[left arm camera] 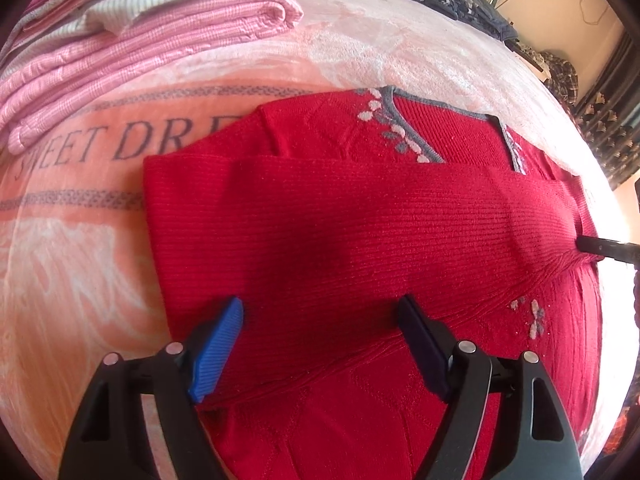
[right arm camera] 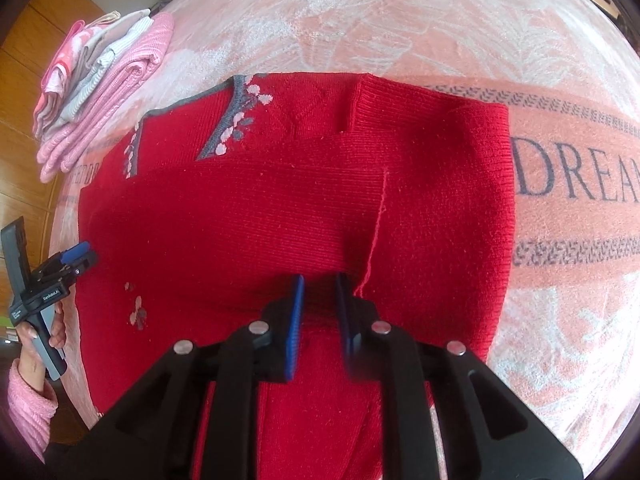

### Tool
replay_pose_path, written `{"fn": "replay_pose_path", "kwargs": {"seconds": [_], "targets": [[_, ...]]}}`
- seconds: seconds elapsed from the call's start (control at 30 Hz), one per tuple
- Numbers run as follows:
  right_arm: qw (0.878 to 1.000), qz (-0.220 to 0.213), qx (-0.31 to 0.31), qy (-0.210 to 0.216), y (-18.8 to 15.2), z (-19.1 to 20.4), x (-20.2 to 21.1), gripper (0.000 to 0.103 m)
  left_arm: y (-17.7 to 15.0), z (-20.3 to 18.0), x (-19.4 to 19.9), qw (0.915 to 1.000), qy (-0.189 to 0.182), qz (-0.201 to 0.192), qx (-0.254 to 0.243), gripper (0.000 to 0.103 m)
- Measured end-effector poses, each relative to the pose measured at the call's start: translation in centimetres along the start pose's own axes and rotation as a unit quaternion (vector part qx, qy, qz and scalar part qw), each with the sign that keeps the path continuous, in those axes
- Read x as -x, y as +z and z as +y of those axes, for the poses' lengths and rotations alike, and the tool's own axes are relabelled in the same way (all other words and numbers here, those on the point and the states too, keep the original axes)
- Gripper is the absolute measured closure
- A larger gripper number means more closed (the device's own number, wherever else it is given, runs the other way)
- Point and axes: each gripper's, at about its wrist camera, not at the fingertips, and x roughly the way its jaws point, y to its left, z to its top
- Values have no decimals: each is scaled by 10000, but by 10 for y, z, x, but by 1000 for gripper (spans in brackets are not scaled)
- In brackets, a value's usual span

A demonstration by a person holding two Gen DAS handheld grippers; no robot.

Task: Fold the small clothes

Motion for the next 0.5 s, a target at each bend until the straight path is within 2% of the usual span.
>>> {"fn": "replay_pose_path", "kwargs": {"seconds": [0.1,0.17,0.27,0.37,0.5], "targets": [[9999,-41,-122,108,-1,-4,4,88,1,0,1,10000,35,40,46,22],[9996,-55,-181,216,-4,-4,15,84,1,3,8,9996,0,136,259,23],[9996,21,97,277,-21,5,45,82,-9,3,34,9989,-88,299,362,23],[9982,236,500,240,-59,14,74,74,-38,-1,62,9985,-72,532,139,22],[9939,786,719,294,-133,12,88,70,-99,2,78,9910,96,1331,-51,22]]}}
